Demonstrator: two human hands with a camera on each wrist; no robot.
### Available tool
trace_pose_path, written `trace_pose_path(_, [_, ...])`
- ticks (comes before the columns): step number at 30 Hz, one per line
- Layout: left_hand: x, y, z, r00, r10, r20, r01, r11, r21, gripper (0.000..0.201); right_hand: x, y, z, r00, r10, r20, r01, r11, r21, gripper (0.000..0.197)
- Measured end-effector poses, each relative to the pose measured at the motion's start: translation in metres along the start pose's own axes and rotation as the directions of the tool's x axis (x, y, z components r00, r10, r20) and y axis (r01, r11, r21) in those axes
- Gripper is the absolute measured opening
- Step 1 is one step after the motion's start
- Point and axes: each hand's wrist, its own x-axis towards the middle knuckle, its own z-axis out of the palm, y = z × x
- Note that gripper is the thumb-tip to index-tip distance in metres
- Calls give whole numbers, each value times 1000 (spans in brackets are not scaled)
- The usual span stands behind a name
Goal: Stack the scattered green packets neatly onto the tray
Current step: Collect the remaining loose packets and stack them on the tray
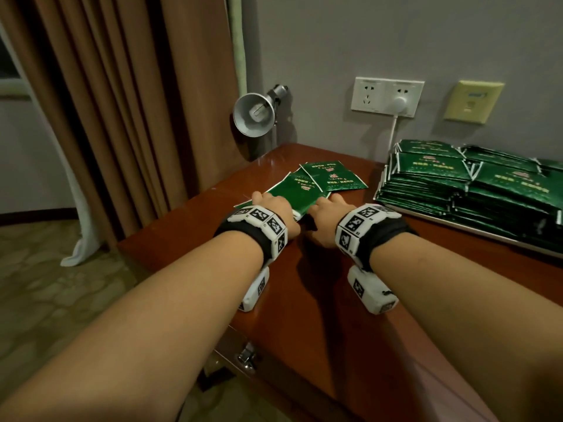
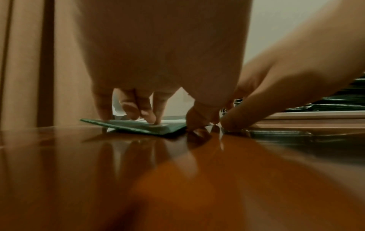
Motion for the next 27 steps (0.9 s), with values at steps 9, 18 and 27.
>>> trace_pose_path(9, [-6, -2, 3, 996, 37, 85, -40, 998, 44, 89, 1, 6, 0, 994, 95, -58, -86, 985, 147, 42])
trace_pose_path(18, [-4, -4, 8, 988, 117, 105, -120, 992, 30, 104, 7, 12, 5, 981, 192, 8, -190, 961, 201, 39])
trace_pose_path(27, [-6, -4, 4, 954, 279, 107, -292, 946, 138, 71, 10, 15, 4, 992, 125, -8, -122, 977, 173, 24])
